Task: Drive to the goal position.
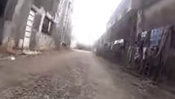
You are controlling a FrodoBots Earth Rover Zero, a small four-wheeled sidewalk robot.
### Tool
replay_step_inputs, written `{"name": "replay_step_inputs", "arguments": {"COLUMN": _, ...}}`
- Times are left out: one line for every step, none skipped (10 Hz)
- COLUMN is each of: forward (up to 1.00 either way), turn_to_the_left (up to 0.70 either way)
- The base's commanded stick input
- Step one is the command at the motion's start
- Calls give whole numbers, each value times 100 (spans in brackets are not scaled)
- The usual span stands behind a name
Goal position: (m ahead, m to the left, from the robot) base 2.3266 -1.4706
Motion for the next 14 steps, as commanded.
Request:
{"name": "replay_step_inputs", "arguments": {"forward": 70, "turn_to_the_left": 0}}
{"name": "replay_step_inputs", "arguments": {"forward": 70, "turn_to_the_left": 0}}
{"name": "replay_step_inputs", "arguments": {"forward": 70, "turn_to_the_left": 0}}
{"name": "replay_step_inputs", "arguments": {"forward": 70, "turn_to_the_left": 0}}
{"name": "replay_step_inputs", "arguments": {"forward": 70, "turn_to_the_left": 0}}
{"name": "replay_step_inputs", "arguments": {"forward": 70, "turn_to_the_left": 0}}
{"name": "replay_step_inputs", "arguments": {"forward": 70, "turn_to_the_left": 0}}
{"name": "replay_step_inputs", "arguments": {"forward": 70, "turn_to_the_left": 0}}
{"name": "replay_step_inputs", "arguments": {"forward": 70, "turn_to_the_left": 0}}
{"name": "replay_step_inputs", "arguments": {"forward": 70, "turn_to_the_left": 0}}
{"name": "replay_step_inputs", "arguments": {"forward": 70, "turn_to_the_left": 0}}
{"name": "replay_step_inputs", "arguments": {"forward": 70, "turn_to_the_left": 0}}
{"name": "replay_step_inputs", "arguments": {"forward": 70, "turn_to_the_left": 0}}
{"name": "replay_step_inputs", "arguments": {"forward": 70, "turn_to_the_left": 0}}
